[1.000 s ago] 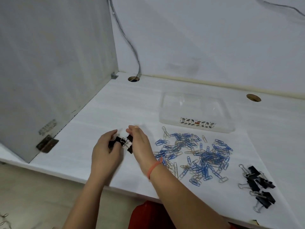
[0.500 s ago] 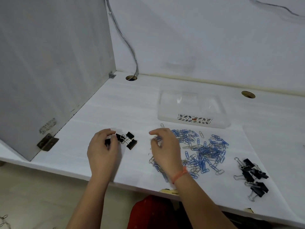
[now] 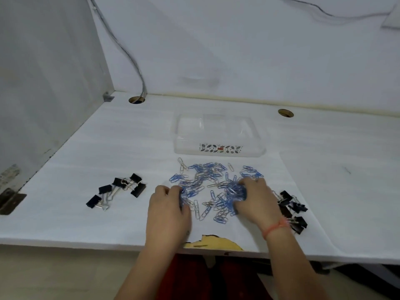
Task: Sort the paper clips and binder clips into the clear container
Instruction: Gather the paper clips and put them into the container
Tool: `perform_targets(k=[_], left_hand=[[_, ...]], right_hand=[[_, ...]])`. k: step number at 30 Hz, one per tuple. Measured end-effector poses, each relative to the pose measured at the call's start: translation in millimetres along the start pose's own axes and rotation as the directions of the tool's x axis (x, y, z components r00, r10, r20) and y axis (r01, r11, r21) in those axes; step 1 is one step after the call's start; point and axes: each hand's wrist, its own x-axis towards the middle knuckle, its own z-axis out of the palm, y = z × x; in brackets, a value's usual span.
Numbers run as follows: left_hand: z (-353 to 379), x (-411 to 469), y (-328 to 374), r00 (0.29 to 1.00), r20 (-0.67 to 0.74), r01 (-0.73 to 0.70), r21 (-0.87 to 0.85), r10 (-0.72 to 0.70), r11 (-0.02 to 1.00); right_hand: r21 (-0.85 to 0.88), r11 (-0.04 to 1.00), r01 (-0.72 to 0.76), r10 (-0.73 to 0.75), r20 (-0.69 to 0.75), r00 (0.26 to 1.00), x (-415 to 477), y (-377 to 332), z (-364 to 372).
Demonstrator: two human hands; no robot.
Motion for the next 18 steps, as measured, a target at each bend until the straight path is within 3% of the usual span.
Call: perform_targets(k=[5,8,10,13,15,18], left_hand=[[13.3,4.0,22.3,0.998,0.012,-0.058,-0.089,0.059,0.994],[8.5,2.0,22.1,0.983,-0.165,-0.094,-0.069,0.082,0.993],[3.7,8.5,13.7,0.971,-0.236,-0.058,-0.040,0.047,0.998],[8.1,30.9,1.1,0.988,-0.154,-0.004,-0.047,-0.003,0.999],[9.9,40.7,-0.6,0.994,-0.104,-0.016,-0.074,0.008,0.997],[8.1,44.3,-0.4,0.990,-0.139,-0.044,-0.156,0.022,0.987]], right_hand=[[0.171,0.976,0.134,-0.139,0.012,0.990,-2.4,-9.1,6.0],[0.152,0.984,0.096,-0.067,-0.186,0.980,16.9,10.8,-11.6],[0.112,0.994,-0.012,0.043,-0.278,0.960,36.2,25.7,-24.5],[0.073,0.991,-0.110,0.122,-0.193,0.974,55.1,31.3,-24.1],[0.056,0.997,-0.056,0.065,-0.178,0.982,53.4,24.1,-11.7],[0.062,0.995,0.078,-0.068,-0.155,0.986,39.8,13.1,5.6]])
